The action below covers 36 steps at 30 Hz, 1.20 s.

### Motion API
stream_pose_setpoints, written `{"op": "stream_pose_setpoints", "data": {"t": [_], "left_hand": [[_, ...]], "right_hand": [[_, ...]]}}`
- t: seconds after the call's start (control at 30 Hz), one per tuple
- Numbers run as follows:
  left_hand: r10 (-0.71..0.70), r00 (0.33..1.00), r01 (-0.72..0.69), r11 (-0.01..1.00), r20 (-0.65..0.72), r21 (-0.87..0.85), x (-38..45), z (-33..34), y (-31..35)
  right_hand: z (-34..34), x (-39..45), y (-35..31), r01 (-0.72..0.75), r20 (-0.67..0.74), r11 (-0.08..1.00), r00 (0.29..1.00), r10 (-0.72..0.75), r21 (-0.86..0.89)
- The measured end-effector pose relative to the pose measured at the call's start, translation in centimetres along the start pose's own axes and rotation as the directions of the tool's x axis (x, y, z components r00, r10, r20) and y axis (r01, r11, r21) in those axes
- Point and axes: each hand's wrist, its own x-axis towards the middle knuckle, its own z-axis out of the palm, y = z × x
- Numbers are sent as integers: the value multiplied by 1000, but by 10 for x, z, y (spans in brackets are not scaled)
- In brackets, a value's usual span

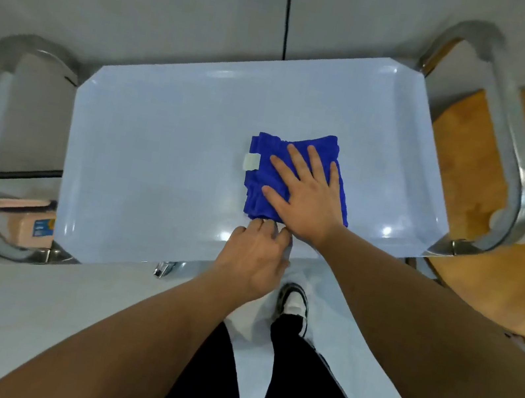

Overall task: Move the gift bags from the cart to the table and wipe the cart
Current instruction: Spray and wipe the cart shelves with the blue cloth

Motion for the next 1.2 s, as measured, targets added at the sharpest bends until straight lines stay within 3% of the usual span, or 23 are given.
{"op": "stream_pose_setpoints", "data": {"t": [0.17, 0.53, 0.67, 0.8, 0.9, 0.97, 1.1, 1.2], "left_hand": [[-122, 975, 83, 975, 185, 207, 32, -7, 51], [-224, 935, 124, 933, 275, 339, 33, 3, 60], [-191, 944, 98, 940, 268, 326, 30, 2, 61], [-199, 948, 124, 949, 246, 289, 30, 9, 57], [-200, 959, 158, 966, 203, 207, 31, 11, 49], [-167, 980, 162, 985, 108, 58, 26, 11, 34], [-155, 978, 91, 919, -139, -384, -8, 17, -17], [-298, 904, 133, 877, -307, -462, -41, 20, -61]], "right_hand": [[-15, -10, 73, -86, -36, 996, 996, 86, 4], [-25, -74, 147, -331, -110, 942, 936, 336, 59], [-5, -107, 128, -439, -228, 894, 865, 448, 92], [30, -128, 76, -506, -361, 807, 723, 589, 306], [53, -118, 35, -448, -455, 750, 604, 655, 486], [62, -104, 15, -446, -489, 727, 543, 683, 521], [77, -92, -24, -453, -492, 725, 534, 687, 519], [92, -85, -66, -427, -512, 752, 553, 657, 502]]}}
